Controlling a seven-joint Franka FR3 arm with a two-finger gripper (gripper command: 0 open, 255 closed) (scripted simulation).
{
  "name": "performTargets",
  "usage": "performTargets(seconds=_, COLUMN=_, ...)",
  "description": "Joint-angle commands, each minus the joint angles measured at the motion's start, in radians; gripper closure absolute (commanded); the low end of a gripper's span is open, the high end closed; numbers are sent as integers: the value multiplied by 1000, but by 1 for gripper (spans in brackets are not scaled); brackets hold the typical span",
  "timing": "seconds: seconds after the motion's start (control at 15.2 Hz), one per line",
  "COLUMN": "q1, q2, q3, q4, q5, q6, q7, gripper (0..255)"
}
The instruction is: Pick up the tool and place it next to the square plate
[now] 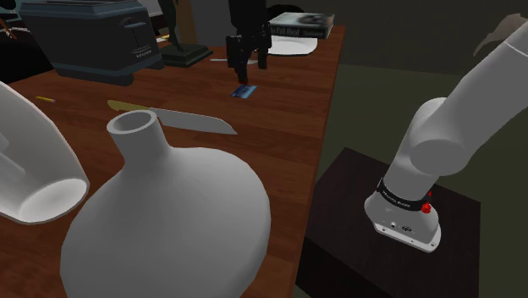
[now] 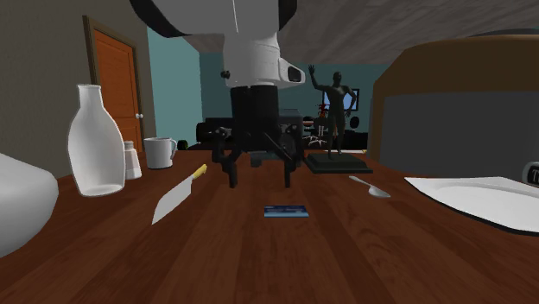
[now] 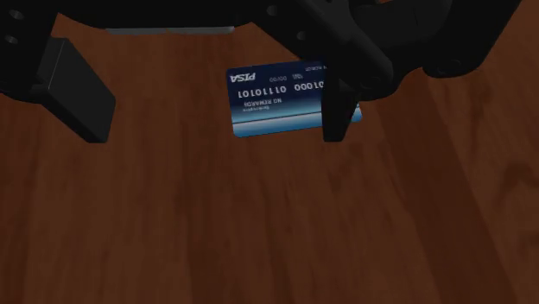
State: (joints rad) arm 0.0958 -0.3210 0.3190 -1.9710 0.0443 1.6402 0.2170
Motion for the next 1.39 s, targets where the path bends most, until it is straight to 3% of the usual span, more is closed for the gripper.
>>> performTargets(seconds=0.0, q1=11, q2=66, q3=30, q4=62, q5=-3, q6=4, q7=26, gripper=0)
performTargets(seconds=0.53, q1=74, q2=344, q3=137, q4=340, q5=-69, q6=-13, q7=130, gripper=0)
performTargets(seconds=0.99, q1=192, q2=624, q3=194, q4=669, q5=-181, q6=-90, q7=215, gripper=0)
performTargets(seconds=1.32, q1=180, q2=603, q3=191, q4=573, q5=-171, q6=-13, q7=212, gripper=0)
